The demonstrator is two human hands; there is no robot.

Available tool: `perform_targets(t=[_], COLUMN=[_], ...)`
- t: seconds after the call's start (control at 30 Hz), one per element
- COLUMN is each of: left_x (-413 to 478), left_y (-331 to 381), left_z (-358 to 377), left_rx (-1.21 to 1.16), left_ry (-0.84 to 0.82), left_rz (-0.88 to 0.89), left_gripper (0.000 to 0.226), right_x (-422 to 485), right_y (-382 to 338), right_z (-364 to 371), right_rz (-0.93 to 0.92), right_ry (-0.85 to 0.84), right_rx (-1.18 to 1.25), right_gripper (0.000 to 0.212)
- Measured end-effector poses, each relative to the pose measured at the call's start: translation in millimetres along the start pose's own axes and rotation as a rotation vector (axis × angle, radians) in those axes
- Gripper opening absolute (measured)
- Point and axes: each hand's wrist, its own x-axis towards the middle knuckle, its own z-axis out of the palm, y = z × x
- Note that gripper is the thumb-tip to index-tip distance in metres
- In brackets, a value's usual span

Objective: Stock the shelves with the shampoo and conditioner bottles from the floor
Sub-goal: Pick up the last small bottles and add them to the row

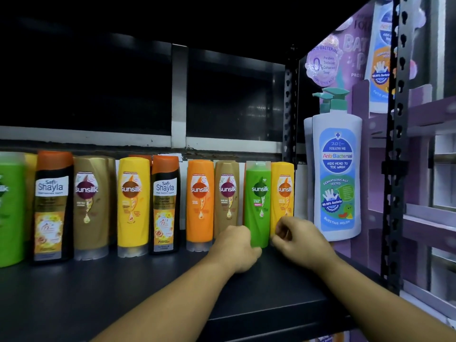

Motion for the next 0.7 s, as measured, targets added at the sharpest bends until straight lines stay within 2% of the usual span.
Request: perform_targets(t=[0.17,0.33,0.5,0.7], left_x=[-40,-88,-135,-159], left_y=[-29,-71,-119,-133], left_z=[-24,-64,-100,-107], left_rx=[0.011,-0.015,0.045,0.075], left_ry=[-0.192,-0.335,-0.342,-0.292], left_rz=[0.13,0.082,-0.017,-0.053], left_gripper=[0.052,0.06,0.066,0.063], right_x=[-6,-24,-55,-72], right_y=[-17,-53,-124,-201], right_z=[-8,-13,-13,14], right_rz=[-0.103,-0.12,-0.167,-0.259], right_ry=[-0.321,-0.509,-0.693,-0.751], right_rx=[-0.136,-0.11,-0.037,-0.089], right_gripper=[0.02,0.033,0.056,0.067])
